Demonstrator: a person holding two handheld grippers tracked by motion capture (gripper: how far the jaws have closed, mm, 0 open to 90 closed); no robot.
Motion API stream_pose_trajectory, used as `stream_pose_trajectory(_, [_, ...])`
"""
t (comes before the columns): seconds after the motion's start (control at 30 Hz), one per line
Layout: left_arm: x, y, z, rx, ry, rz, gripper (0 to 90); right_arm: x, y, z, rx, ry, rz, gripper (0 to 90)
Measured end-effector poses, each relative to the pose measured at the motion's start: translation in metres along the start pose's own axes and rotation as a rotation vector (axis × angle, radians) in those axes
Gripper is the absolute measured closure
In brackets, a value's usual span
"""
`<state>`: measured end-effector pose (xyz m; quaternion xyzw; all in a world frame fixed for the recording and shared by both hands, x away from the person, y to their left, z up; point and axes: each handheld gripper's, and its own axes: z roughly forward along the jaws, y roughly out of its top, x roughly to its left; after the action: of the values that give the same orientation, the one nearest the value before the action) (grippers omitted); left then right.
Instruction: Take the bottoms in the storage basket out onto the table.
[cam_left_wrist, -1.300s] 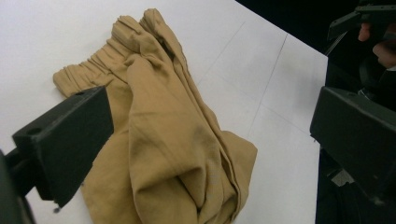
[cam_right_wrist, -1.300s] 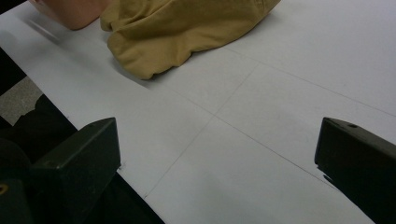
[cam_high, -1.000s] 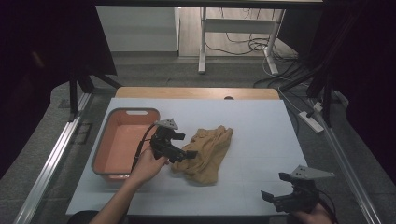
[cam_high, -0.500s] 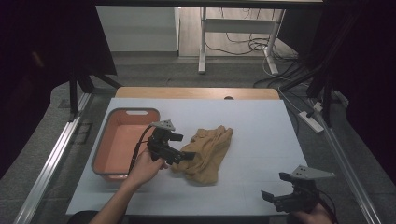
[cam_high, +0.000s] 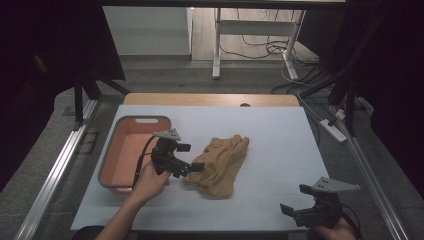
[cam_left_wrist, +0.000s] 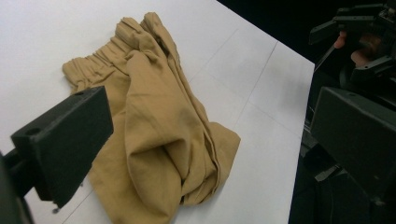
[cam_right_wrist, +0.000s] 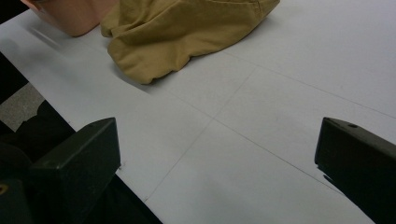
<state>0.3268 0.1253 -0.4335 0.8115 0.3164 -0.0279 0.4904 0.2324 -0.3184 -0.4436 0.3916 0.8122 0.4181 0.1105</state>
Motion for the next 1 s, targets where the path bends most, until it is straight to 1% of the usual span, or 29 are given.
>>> stream_pose_trajectory(0.13, [-0.001,-0.002,-0.005,-0.005,0.005,-0.011,0.0,0.000,0.000,0.000,-0.001,-0.002,0.002,0.7])
stream_pose_trajectory(0.23, [-0.002,-0.005,-0.009,-0.009,0.008,-0.011,0.0,0.000,0.000,0.000,-0.002,-0.002,0.003,0.7])
stream_pose_trajectory(0.43, [-0.003,-0.010,-0.015,-0.021,0.031,-0.014,0.0,0.000,0.000,0.000,-0.001,-0.001,-0.001,0.7])
stream_pose_trajectory(0.6, [-0.004,-0.015,-0.019,-0.026,0.062,-0.009,0.0,0.000,0.000,0.000,-0.002,-0.002,-0.001,0.7])
stream_pose_trajectory(0.73, [-0.006,-0.018,-0.022,-0.028,0.074,-0.011,0.0,0.000,0.000,0.000,-0.001,-0.002,-0.002,0.7])
stream_pose_trajectory(0.87, [-0.007,-0.021,-0.026,-0.031,0.093,-0.015,0.0,0.000,0.000,0.000,-0.001,-0.002,-0.003,0.7])
stream_pose_trajectory(1.0, [-0.007,-0.025,-0.030,-0.037,0.104,-0.029,0.3,0.001,0.000,0.000,0.001,-0.002,-0.006,0.7])
